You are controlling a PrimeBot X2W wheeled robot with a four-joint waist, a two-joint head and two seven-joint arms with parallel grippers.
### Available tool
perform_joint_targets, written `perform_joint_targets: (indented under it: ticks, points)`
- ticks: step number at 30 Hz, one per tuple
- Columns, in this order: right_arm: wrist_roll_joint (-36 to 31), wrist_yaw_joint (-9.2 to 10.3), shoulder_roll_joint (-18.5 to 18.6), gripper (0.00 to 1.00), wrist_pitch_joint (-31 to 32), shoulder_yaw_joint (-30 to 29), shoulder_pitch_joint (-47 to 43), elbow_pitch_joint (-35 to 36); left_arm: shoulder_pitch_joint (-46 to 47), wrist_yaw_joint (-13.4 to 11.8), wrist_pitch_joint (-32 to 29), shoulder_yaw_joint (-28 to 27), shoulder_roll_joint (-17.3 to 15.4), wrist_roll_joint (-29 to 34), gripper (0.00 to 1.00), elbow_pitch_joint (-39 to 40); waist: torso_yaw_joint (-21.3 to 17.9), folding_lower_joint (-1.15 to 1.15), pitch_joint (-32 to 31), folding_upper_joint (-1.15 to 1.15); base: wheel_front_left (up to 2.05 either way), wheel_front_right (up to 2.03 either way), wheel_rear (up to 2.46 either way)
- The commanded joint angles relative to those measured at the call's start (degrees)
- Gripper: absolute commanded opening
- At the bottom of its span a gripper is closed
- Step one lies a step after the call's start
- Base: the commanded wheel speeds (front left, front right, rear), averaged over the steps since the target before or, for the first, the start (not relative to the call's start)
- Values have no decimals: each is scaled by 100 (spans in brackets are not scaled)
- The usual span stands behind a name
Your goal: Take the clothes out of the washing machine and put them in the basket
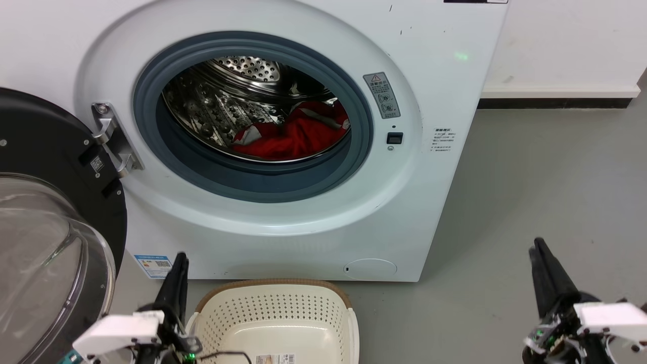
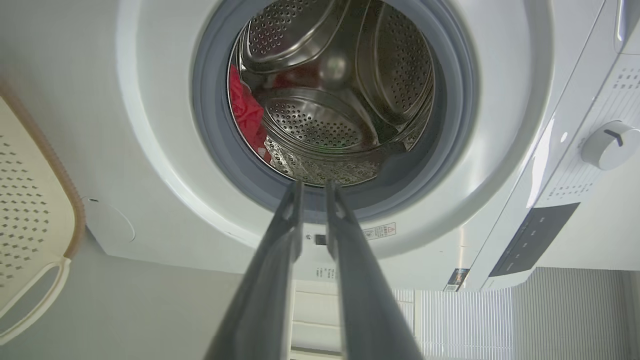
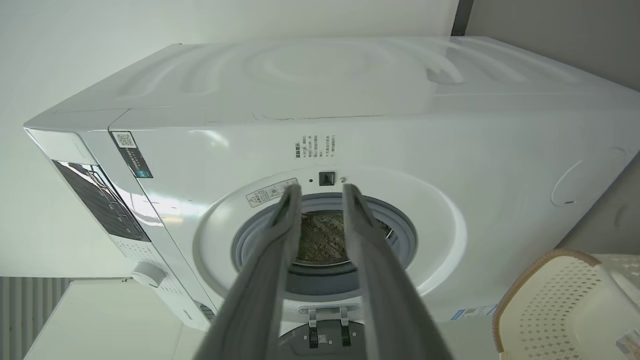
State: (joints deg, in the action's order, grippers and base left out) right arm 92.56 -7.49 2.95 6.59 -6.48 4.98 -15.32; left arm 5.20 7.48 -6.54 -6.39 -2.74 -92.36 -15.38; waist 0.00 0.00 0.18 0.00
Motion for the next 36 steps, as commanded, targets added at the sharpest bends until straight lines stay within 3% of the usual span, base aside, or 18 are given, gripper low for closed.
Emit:
perform_joint_targets:
  ticks: [1,11,36]
  points:
    - [0,1,-1,100,-1,1,-57,-48,-59,0,2,7,7,0,100,-60,0,0,0,0,0,0,0]
    - [-649,1,-1,100,-296,22,-152,157,-133,-21,296,15,3,692,100,187,3,0,8,0,0,0,0]
    - [-4083,0,1,100,-900,409,-470,1103,-405,-540,899,404,-5,3450,100,827,10,0,23,0,0,0,0]
